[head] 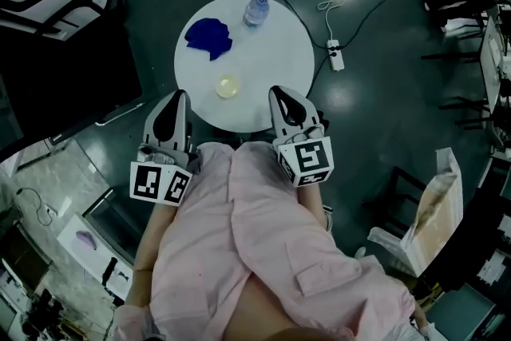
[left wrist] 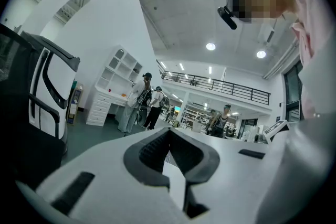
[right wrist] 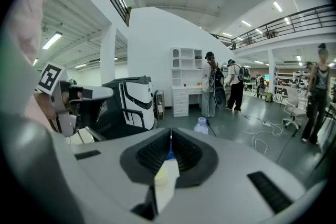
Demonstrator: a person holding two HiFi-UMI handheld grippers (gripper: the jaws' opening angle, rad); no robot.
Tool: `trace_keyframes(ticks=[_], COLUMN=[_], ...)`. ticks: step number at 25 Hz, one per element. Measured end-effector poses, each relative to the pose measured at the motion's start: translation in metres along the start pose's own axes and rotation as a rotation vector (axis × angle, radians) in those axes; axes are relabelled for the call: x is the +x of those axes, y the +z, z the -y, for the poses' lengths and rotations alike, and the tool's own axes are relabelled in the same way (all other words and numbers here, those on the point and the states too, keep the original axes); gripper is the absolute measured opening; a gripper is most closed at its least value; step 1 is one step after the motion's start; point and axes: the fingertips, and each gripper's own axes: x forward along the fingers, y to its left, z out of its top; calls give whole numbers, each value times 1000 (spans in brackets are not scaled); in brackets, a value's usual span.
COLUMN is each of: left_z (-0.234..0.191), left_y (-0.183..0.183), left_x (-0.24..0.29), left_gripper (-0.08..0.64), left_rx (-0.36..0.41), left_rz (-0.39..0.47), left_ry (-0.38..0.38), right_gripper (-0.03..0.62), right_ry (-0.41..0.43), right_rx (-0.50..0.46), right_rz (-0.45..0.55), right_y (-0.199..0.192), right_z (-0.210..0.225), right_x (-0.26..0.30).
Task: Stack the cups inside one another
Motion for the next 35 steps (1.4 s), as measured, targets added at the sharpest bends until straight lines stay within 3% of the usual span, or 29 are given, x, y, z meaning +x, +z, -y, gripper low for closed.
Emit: trace_keyframes(ticks=[3, 8, 21, 35], left_z=[6, 19, 51, 61], left_y=[-6, -11, -22, -26], left_x=[-2, 29, 49, 59], left_gripper=[9, 9, 9, 9], left_rx=[-3, 5, 50, 72], left_rz=[-42, -61, -92, -122], left_ry=[-1, -91, -213, -270], right_gripper=[32, 32, 32, 32], right_ry=[9, -49, -89, -153], right_rx=[4, 6, 20, 63], right_rz=[-29, 2, -5, 14], right_y=[-8, 4, -4, -5], right_z=[-4, 14, 21, 31], right_x=[-5, -8, -29, -41])
